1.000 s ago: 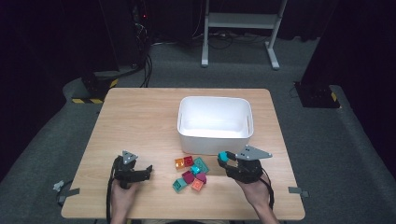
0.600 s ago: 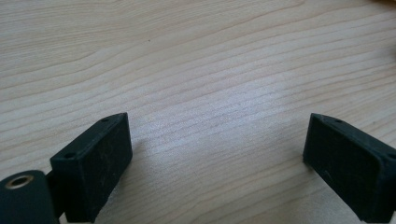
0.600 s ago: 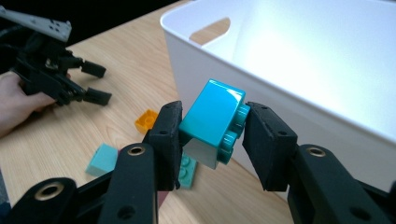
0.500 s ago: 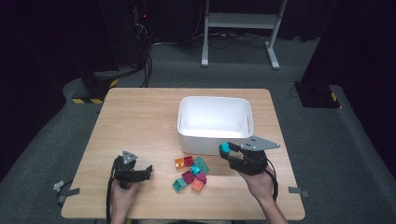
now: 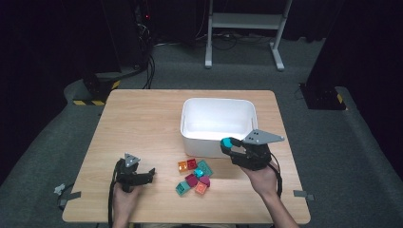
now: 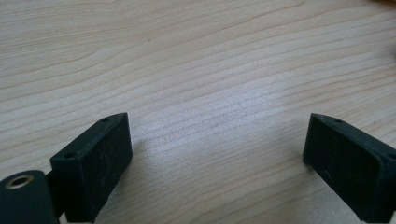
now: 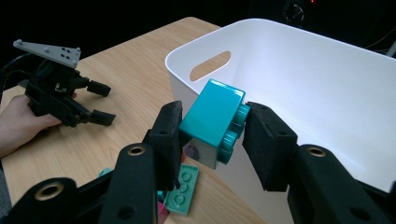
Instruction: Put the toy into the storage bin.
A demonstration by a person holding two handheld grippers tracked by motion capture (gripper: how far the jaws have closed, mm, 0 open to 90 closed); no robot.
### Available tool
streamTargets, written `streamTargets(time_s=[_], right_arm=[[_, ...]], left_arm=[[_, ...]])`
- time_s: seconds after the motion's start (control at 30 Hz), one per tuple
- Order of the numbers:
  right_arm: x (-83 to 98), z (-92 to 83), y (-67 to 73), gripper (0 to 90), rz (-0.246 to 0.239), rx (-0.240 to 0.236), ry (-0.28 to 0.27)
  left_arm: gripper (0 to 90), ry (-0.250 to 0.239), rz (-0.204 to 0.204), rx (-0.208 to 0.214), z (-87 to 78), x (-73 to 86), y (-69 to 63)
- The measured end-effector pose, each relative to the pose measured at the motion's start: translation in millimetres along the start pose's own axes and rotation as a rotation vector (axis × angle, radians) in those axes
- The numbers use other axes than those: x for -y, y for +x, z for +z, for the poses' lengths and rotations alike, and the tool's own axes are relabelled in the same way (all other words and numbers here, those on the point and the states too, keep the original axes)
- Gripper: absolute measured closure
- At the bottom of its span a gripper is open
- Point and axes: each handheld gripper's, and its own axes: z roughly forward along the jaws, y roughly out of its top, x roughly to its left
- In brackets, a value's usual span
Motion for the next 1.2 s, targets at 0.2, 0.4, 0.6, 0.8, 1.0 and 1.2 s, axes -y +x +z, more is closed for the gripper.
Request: streamTargets(time_s=[0.2,0.4,0.6,0.8,1.0,1.2], right_arm=[[-6.0,1.3,-5.8,58.1,0.014,-0.005,-0.002],[-14.1,2.4,-14.4,58.1,0.028,0.008,-0.009],[-21.1,5.5,-22.2,58.1,0.044,0.016,-0.012],[-24.7,9.5,-29.6,57.9,0.058,0.034,-0.004],[-27.6,13.3,-36.1,57.8,0.072,0.048,0.007],[-29.0,19.5,-40.1,57.8,0.074,0.059,0.022]], left_arm=[[8.1,-0.001,0.0,0.0,0.0,0.0,0.0],[8.1,0.0,-0.001,0.0,0.0,0.0,0.0],[8.1,-0.001,-0.001,0.0,0.0,0.0,-0.1],[8.1,-0.002,-0.003,0.0,0.1,0.0,-0.2],[8.1,-0.001,-0.001,0.0,0.1,0.0,-0.1],[8.1,-0.002,-0.003,0.0,0.2,0.0,-0.2]])
